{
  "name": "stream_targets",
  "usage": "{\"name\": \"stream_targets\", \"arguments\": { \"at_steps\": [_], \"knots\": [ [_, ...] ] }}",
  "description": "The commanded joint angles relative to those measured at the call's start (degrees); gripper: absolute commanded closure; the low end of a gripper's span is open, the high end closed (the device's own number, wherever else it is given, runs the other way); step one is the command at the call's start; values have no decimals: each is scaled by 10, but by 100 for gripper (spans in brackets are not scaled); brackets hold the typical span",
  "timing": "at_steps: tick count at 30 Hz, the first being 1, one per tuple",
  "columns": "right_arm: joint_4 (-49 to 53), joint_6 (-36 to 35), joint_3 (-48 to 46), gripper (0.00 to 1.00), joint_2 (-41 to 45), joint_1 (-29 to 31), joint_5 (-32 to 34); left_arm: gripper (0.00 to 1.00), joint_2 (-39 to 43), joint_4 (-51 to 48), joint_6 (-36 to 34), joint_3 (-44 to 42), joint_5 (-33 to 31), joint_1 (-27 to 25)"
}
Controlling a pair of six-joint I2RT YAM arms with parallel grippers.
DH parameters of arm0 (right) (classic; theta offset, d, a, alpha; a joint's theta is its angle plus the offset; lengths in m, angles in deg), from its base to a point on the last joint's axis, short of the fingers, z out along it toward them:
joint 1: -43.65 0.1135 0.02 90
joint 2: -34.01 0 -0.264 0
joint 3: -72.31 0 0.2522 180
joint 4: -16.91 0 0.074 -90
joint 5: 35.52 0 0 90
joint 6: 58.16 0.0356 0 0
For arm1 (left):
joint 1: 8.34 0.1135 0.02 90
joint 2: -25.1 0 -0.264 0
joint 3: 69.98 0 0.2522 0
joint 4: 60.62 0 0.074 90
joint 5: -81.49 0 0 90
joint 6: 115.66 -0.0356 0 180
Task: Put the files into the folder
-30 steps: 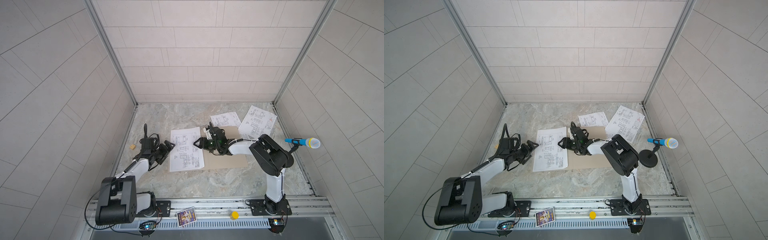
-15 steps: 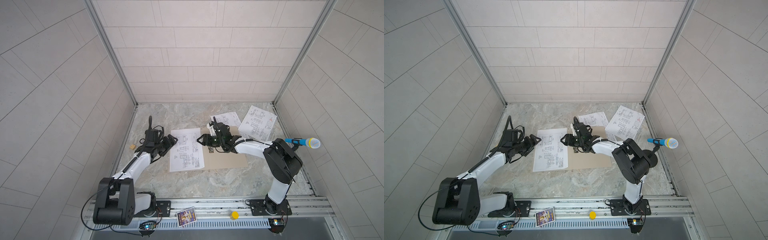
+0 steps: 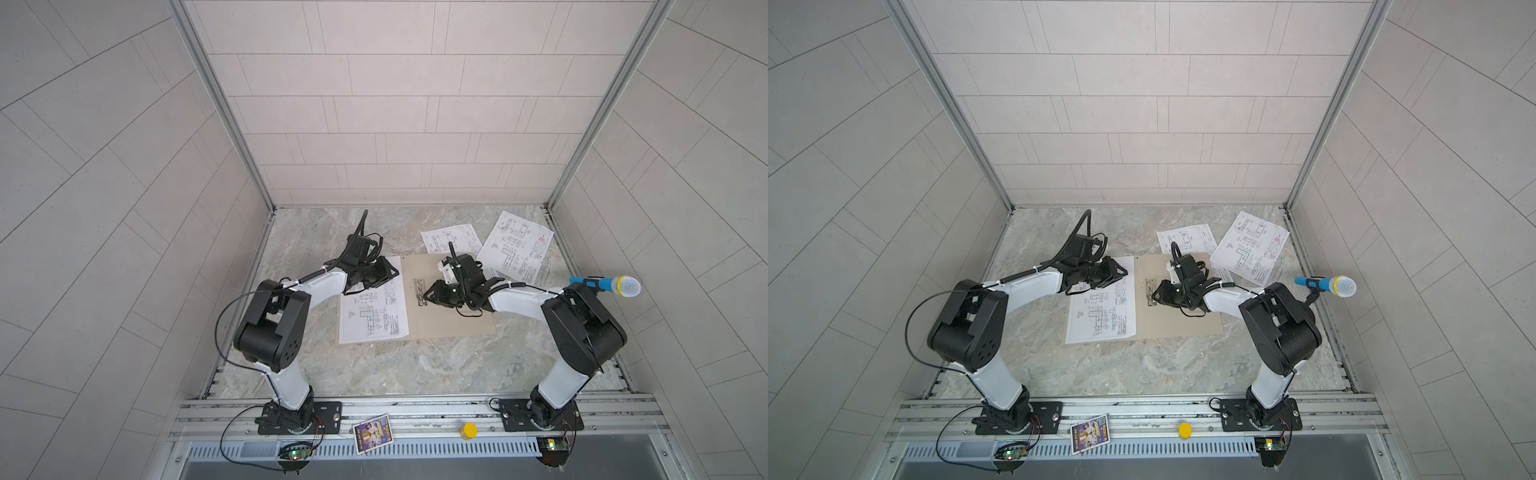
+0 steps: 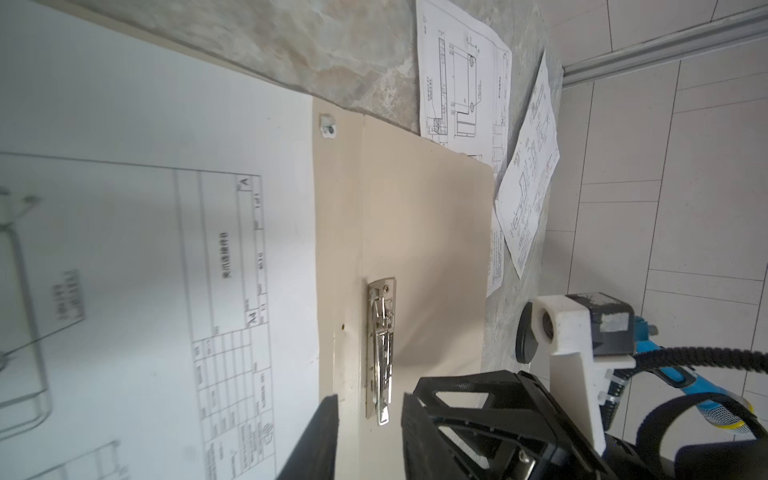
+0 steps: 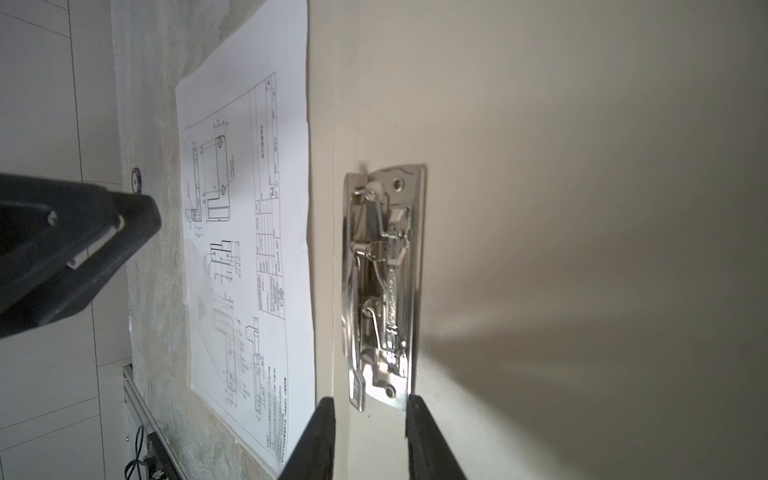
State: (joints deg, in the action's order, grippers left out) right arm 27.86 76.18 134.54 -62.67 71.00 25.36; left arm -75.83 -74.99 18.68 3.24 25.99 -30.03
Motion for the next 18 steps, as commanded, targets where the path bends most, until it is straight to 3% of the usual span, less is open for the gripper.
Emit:
{"name": "stream_targets", "arguments": {
  "at_steps": [1, 8, 18],
  "knots": [
    [-22, -4, -17, 70, 18, -10, -20, 68, -43, 12, 0, 46, 15, -22],
    [-90, 25, -49, 73, 8, -11, -44, 75, -117, 31, 19, 87, 20, -55],
    [-109, 39, -52, 74, -1, -11, -46, 81, -138, 31, 24, 87, -7, -60]
  ]
}}
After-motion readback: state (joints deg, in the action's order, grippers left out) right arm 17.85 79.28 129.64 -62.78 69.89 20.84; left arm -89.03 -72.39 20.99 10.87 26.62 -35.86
